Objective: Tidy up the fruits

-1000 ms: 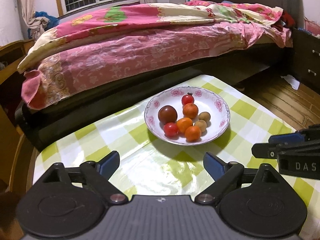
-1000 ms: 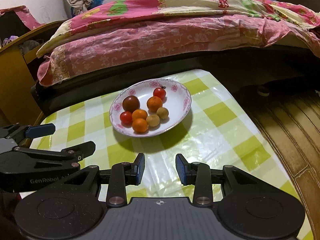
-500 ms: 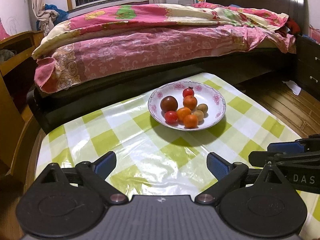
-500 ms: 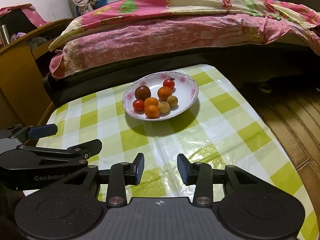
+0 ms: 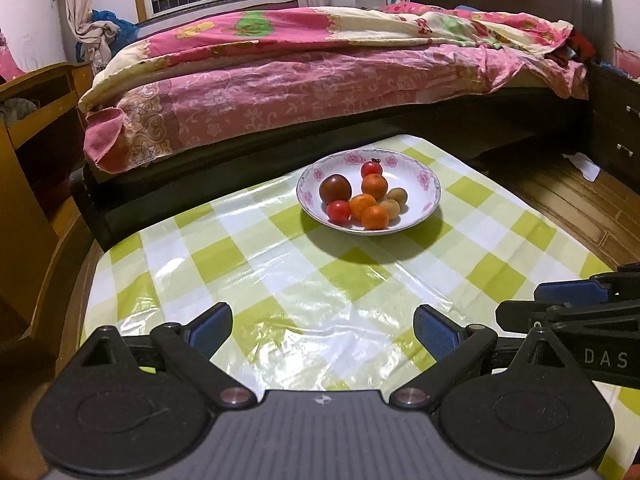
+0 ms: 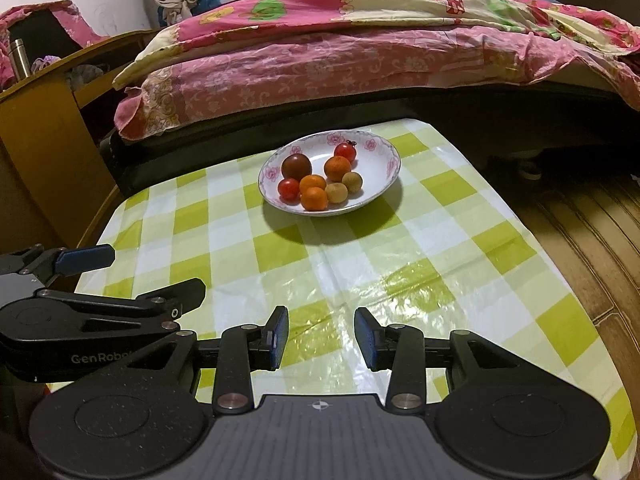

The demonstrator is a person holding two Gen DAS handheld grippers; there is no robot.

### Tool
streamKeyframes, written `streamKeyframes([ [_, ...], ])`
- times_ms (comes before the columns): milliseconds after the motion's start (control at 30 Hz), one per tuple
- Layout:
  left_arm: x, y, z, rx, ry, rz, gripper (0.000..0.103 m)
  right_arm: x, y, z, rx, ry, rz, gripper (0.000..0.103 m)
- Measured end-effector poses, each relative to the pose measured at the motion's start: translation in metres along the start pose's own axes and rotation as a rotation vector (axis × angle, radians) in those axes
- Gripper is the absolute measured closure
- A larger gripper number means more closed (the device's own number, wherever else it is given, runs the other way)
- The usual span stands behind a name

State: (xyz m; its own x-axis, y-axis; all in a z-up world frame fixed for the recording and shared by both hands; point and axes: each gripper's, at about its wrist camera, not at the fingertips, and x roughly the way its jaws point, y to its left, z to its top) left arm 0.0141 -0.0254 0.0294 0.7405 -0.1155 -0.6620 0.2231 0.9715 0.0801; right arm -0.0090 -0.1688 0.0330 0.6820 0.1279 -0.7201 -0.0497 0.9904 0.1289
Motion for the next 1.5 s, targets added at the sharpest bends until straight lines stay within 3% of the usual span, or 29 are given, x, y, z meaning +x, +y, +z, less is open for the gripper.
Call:
streamKeyframes([
  [400,-0.015,-0.003,-0.014,0.003,-0.001,0.007,0.0,-0.013,0.005,-0.016,-0.009,0.01,0.001,0.068],
  [1033,-0.011,-0.008,-0.026,-0.005,0.083,-0.005,0.0,-0.015,0.006,-0.025,-0.006,0.025,0.009,0.068],
  [1500,-0.012,-0.009,-0.028,0.015,0.065,0.025,0.0,-0.011,0.005,-0.028,-0.002,0.045,0.003,0.068],
])
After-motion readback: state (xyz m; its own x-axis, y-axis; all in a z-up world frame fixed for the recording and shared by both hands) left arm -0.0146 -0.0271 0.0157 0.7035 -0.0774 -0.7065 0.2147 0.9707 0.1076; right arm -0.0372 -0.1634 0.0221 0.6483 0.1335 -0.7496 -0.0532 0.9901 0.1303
